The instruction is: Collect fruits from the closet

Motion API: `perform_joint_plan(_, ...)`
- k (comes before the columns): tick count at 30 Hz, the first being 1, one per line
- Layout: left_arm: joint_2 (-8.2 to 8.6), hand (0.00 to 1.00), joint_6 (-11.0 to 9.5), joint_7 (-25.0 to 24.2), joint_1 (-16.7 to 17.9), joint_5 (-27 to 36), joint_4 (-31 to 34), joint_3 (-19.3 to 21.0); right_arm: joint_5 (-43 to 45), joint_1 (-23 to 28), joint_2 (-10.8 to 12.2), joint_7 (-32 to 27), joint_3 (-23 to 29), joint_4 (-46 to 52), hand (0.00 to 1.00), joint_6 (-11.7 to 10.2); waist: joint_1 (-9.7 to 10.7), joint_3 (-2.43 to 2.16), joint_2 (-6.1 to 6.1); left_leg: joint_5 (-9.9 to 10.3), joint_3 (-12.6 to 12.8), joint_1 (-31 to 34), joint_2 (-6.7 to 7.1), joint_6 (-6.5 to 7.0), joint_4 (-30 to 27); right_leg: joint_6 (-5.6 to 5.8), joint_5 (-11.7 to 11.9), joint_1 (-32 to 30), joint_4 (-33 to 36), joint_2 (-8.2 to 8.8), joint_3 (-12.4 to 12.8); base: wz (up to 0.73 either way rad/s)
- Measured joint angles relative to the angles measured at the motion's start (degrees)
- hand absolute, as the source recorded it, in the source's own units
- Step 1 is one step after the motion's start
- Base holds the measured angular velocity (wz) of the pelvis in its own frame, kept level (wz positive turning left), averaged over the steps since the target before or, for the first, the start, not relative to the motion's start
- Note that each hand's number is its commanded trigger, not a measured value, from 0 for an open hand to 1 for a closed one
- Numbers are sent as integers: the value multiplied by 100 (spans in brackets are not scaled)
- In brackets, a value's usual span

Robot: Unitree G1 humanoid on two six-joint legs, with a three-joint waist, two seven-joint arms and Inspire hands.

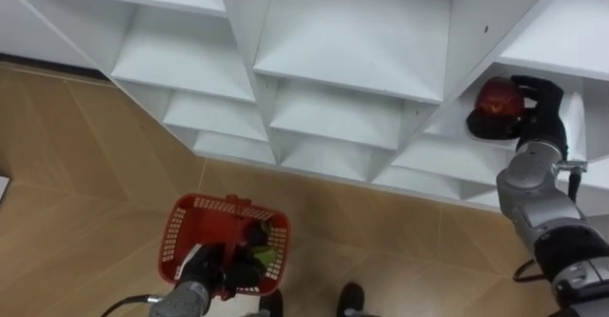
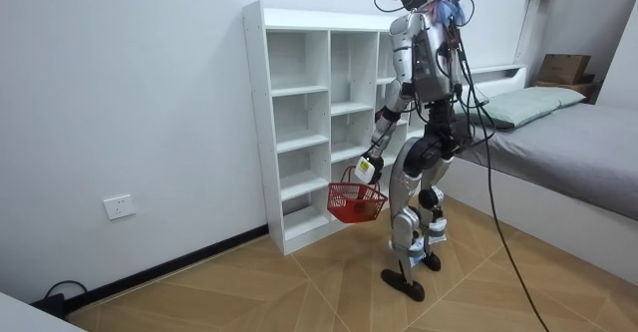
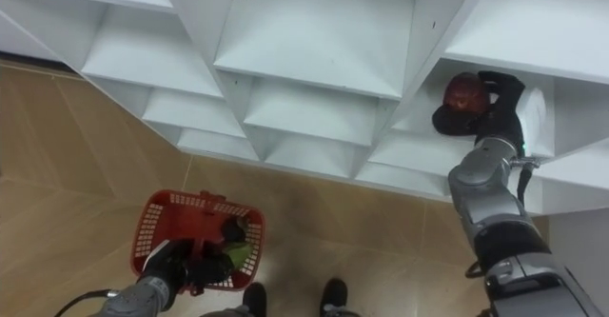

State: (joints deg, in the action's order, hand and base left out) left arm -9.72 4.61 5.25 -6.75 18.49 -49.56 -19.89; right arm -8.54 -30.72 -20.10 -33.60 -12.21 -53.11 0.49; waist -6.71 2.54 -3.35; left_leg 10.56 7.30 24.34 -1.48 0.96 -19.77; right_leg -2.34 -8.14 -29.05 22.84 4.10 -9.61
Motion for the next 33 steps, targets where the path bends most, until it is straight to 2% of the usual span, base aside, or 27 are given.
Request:
perform_joint_plan(9, 28, 100, 7, -53, 3, -1, -40, 68, 14, 0, 15, 127, 4, 7, 100, 0, -4, -2, 27, -1, -4, -16, -4, 2, -6, -2, 31, 17, -5, -7, -1, 0)
perform_joint_plan(17, 32, 100, 19, -108, -6, 0, -130, 63, -251, 14, 28, 313, 1, -10, 100, -2, 11, 13, 127, -1, -19, -197, -6, 2, 42, -2, 32, 206, -47, -6, -25, 0)
perform_joint_plan(24, 30, 100, 10, -165, -20, 1, -139, 114, -302, 49, 28, 697, 1, -74, 100, -5, 47, 12, 128, -1, -37, -344, 0, 3, 52, 9, 29, 384, -124, -6, -23, 0)
perform_joint_plan(33, -2, 100, 15, -344, 27, -1, -64, 248, -449, 290, 27, 1064, 53, -64, 100, 8, 192, -8, 129, -2, -40, -640, -15, 3, 71, 35, 30, 817, -347, -13, -166, 6)
